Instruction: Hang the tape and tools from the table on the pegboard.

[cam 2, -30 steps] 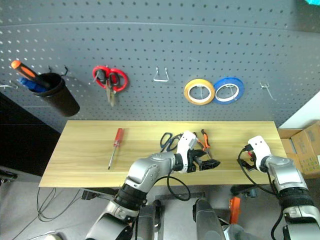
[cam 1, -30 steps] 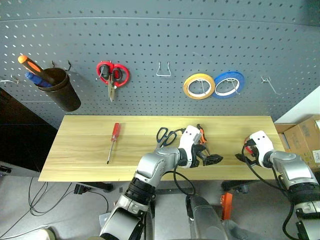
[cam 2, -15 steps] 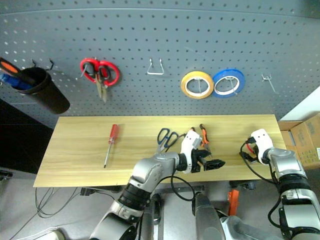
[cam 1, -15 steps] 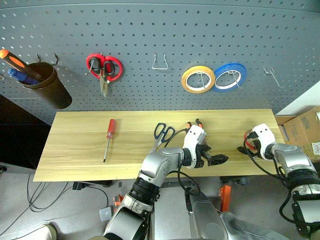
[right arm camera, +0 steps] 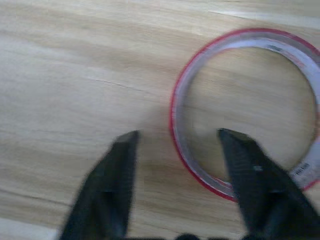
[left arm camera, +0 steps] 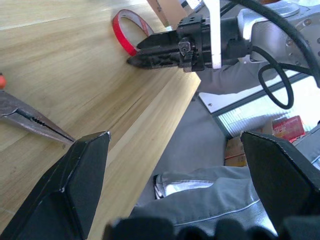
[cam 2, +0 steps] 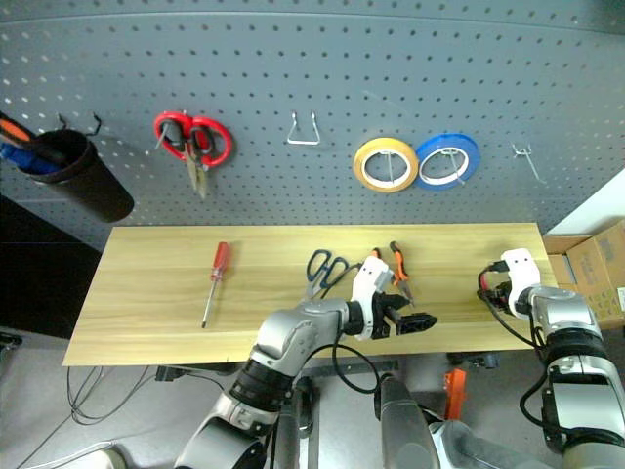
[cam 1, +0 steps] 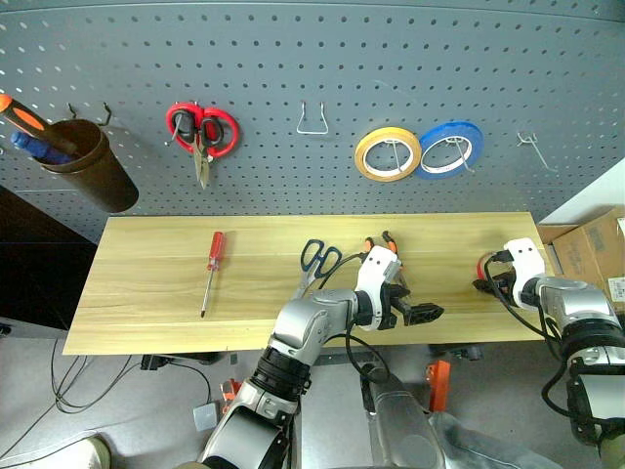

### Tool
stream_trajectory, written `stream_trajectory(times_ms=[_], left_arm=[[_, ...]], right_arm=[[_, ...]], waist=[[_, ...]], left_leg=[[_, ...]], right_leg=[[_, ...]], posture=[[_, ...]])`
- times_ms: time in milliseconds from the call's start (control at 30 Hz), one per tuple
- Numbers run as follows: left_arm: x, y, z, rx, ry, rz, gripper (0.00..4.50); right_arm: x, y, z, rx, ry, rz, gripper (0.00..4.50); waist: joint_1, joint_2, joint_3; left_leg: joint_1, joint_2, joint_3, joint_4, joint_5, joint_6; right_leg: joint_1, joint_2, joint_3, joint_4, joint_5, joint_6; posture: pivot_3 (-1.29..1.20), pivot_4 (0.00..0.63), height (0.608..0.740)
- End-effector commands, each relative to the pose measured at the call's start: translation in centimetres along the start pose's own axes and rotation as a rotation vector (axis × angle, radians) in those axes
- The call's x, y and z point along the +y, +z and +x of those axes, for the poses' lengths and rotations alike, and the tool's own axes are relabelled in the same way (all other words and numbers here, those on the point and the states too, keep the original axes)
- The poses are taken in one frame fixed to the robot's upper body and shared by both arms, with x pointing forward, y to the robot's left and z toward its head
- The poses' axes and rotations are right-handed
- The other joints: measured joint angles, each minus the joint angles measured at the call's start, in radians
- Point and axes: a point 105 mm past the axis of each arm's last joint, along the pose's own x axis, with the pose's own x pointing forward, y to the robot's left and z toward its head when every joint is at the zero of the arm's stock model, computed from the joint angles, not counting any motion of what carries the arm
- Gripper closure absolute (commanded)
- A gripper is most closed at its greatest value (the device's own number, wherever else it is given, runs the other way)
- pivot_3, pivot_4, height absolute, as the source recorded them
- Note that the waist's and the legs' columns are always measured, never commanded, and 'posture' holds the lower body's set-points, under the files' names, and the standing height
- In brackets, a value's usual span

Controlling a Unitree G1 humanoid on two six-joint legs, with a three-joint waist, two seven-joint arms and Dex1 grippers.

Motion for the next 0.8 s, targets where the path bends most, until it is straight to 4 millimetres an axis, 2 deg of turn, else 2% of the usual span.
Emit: stream_trajectory(times_ms=[33, 100, 167, 300, 433, 500, 567, 667, 800], left_arm=[[-1.2, 0.9, 0.2, -0.036, -0.044, 0.022, 0.00], [-1.2, 1.0, 0.3, -0.039, -0.044, 0.025, 0.00], [-1.2, 1.2, 0.5, -0.043, -0.044, 0.029, 0.00], [-1.1, 1.8, 0.7, -0.060, -0.043, 0.042, 0.00], [-1.2, 2.5, 0.7, -0.092, -0.043, 0.049, 0.00], [-1.5, 2.8, 0.4, -0.109, -0.054, 0.064, 0.00], [-2.2, 3.8, -0.1, -0.143, -0.082, 0.092, 0.00], [-3.0, 5.3, -0.8, -0.195, -0.118, 0.122, 0.00], [-3.3, 6.6, -1.3, -0.244, -0.126, 0.166, 0.00]], right_arm=[[-0.1, -1.2, 0.0, 0.027, 0.002, 0.026, 3.29], [0.0, -1.1, -0.1, 0.022, 0.000, 0.020, 4.02], [-0.1, -1.0, -0.2, 0.016, -0.004, 0.015, 4.49], [-0.4, -0.9, -0.7, -0.015, -0.051, -0.013, 4.49], [-0.1, -0.9, -2.2, -0.080, -0.147, -0.135, 4.49], [1.3, -0.5, -3.6, -0.145, -0.178, -0.210, 4.49], [3.6, 0.5, -5.7, -0.250, -0.236, -0.331, 4.49], [6.2, 1.3, -8.1, -0.359, -0.313, -0.425, 4.49], [7.7, 2.1, -9.6, -0.459, -0.413, -0.563, 4.49]], waist=[[-0.002, 0.000, 0.000], [-0.003, 0.000, 0.000], [-0.004, 0.000, 0.000], [-0.004, 0.000, 0.000], [0.004, 0.001, -0.001], [0.004, 0.006, -0.003], [0.004, 0.010, -0.006], [-0.004, 0.014, -0.009], [-0.009, 0.015, -0.027]], left_leg=[[0.000, 0.000, 0.000, 0.000, 0.000, 0.000], [0.000, 0.000, 0.000, 0.000, 0.000, -0.001], [0.000, 0.000, 0.000, 0.000, 0.000, -0.001], [0.000, 0.000, 0.000, 0.000, -0.001, -0.001], [-0.002, 0.000, 0.000, -0.002, -0.001, -0.002], [-0.006, 0.000, 0.000, -0.002, -0.002, -0.003], [-0.017, 0.000, 0.000, 0.000, -0.002, -0.003], [-0.019, 0.000, 0.000, 0.000, -0.002, -0.004], [-0.019, -0.001, 0.000, 0.002, -0.002, -0.004]], right_leg=[[0.000, 0.000, 0.000, 0.000, 0.000, 0.001], [0.000, 0.000, 0.000, 0.000, 0.001, 0.002], [0.000, 0.000, 0.000, 0.000, 0.001, 0.003], [-0.001, 0.000, 0.000, -0.001, 0.001, 0.003], [-0.002, 0.000, 0.000, -0.001, 0.000, 0.006], [-0.006, 0.000, 0.000, 0.000, -0.001, 0.008], [-0.018, 0.000, 0.000, 0.002, 0.000, 0.009], [-0.021, 0.000, 0.001, 0.003, -0.001, 0.011], [-0.020, 0.000, 0.001, 0.002, -0.001, 0.012]], posture=[[-0.06, 0.392, 0.740], [-0.06, 0.387, 0.740], [-0.06, 0.384, 0.740], [-0.06, 0.364, 0.740], [-0.07, 0.348, 0.740], [-0.08, 0.335, 0.740], [-0.10, 0.312, 0.740], [-0.12, 0.284, 0.740], [-0.14, 0.241, 0.740]])
